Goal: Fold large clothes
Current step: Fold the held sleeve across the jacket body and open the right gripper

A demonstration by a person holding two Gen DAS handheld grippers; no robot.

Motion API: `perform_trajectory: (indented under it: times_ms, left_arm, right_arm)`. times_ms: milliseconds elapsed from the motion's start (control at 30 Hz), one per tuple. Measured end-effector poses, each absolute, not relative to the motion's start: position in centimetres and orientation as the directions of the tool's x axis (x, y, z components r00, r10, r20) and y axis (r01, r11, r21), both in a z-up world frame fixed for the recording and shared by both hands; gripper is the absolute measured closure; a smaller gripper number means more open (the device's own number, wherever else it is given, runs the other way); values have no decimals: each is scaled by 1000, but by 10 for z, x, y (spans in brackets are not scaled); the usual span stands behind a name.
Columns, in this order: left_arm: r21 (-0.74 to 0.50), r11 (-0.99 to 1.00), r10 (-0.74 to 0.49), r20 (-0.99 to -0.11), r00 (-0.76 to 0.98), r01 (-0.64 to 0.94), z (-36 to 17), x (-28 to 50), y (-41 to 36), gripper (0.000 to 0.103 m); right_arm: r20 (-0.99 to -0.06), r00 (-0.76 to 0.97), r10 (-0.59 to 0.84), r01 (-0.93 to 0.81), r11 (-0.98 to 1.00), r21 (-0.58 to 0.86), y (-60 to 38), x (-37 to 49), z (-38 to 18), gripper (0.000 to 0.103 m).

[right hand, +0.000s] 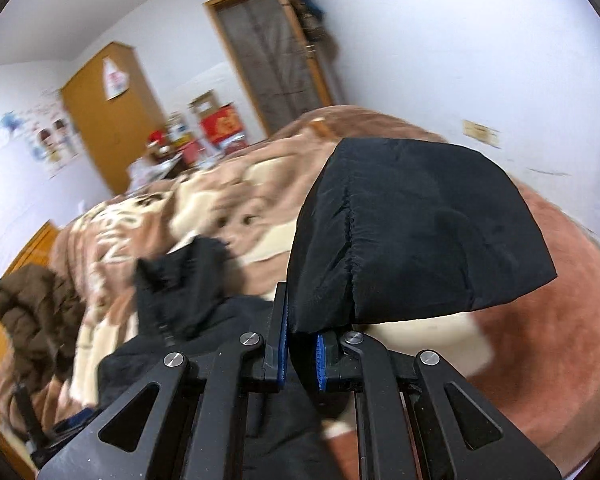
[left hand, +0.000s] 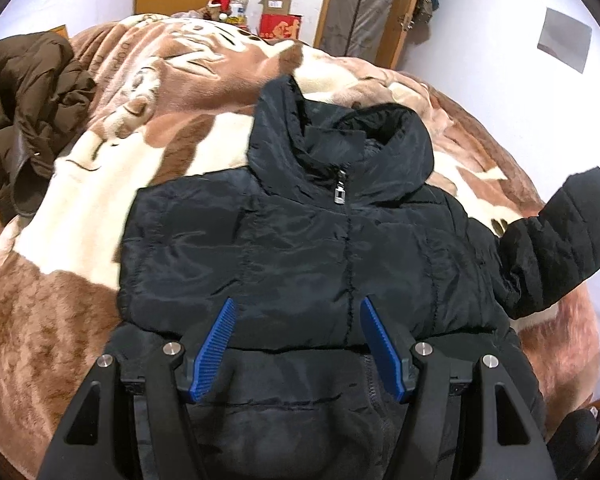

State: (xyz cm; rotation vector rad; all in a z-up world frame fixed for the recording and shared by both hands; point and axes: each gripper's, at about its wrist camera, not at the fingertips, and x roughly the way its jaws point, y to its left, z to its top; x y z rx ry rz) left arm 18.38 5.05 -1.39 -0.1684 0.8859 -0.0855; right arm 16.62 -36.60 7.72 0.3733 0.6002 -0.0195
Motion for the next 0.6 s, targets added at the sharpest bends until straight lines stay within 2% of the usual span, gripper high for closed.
perform_trajectory:
  times_ms: [300,500,600]
  left_arm:
    - [-204,978,-120,-743,658,-52,-7,177,80,36]
    - [-211,974,-112,-757,643,-78,-20,173,92,36]
    - [-221,971,-112,-764,636,-95,-26,174,99,36]
  right_arm:
    - [-626,735,260,-86,952,295,-257,195,71,92]
    - [-717,626,306,-158,950,268,-199,214,23,90]
    - [-748,565,349,-193,937,291,-183,222,1,85]
